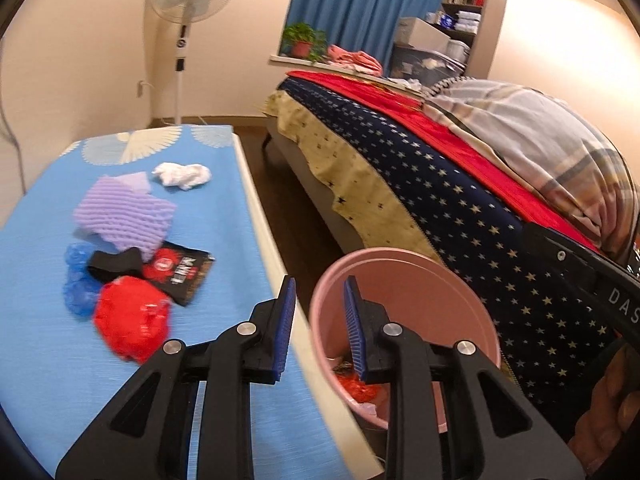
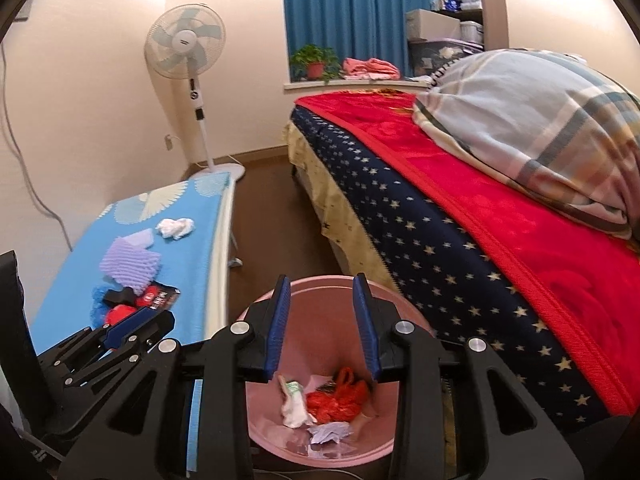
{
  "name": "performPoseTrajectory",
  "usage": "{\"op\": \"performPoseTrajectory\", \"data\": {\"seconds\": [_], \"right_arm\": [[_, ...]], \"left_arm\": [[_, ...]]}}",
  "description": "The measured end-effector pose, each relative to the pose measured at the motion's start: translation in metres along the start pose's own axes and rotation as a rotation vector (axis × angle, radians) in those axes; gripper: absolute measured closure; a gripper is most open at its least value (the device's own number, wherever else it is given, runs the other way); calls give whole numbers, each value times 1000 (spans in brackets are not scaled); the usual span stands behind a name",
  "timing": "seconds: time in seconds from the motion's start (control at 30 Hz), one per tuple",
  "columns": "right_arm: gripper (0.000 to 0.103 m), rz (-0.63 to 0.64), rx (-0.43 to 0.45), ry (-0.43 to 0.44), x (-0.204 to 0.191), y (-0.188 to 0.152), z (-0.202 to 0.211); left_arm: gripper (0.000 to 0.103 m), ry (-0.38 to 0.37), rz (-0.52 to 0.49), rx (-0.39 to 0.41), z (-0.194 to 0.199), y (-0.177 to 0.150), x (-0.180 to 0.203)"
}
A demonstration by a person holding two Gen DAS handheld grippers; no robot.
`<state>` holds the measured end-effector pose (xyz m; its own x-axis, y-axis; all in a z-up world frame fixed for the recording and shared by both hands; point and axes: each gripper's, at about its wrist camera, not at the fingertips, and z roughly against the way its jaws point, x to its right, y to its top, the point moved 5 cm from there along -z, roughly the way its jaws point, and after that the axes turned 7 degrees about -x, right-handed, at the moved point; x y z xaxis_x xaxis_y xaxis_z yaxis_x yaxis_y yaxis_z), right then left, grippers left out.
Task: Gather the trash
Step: 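Move both open tools back toward the remaining trash on the bench, then grasp the snack packet with the right tool while the left tool grasps the blue plastic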
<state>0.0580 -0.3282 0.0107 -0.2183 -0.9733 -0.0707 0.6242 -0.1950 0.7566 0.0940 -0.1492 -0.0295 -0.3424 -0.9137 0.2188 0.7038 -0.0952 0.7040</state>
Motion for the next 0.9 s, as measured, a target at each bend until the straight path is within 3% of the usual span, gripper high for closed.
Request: {"op": "performPoseTrajectory", "data": {"seconds": [0.47,0.9], "right_arm": [[73,39,11,193,-68,-5,-23],[78,3,-93,358,-121,-16,-85]], "left_arm": [[78,148,136,61,26,-3,-83],[78,301,285,86,34,-17,-157]]}}
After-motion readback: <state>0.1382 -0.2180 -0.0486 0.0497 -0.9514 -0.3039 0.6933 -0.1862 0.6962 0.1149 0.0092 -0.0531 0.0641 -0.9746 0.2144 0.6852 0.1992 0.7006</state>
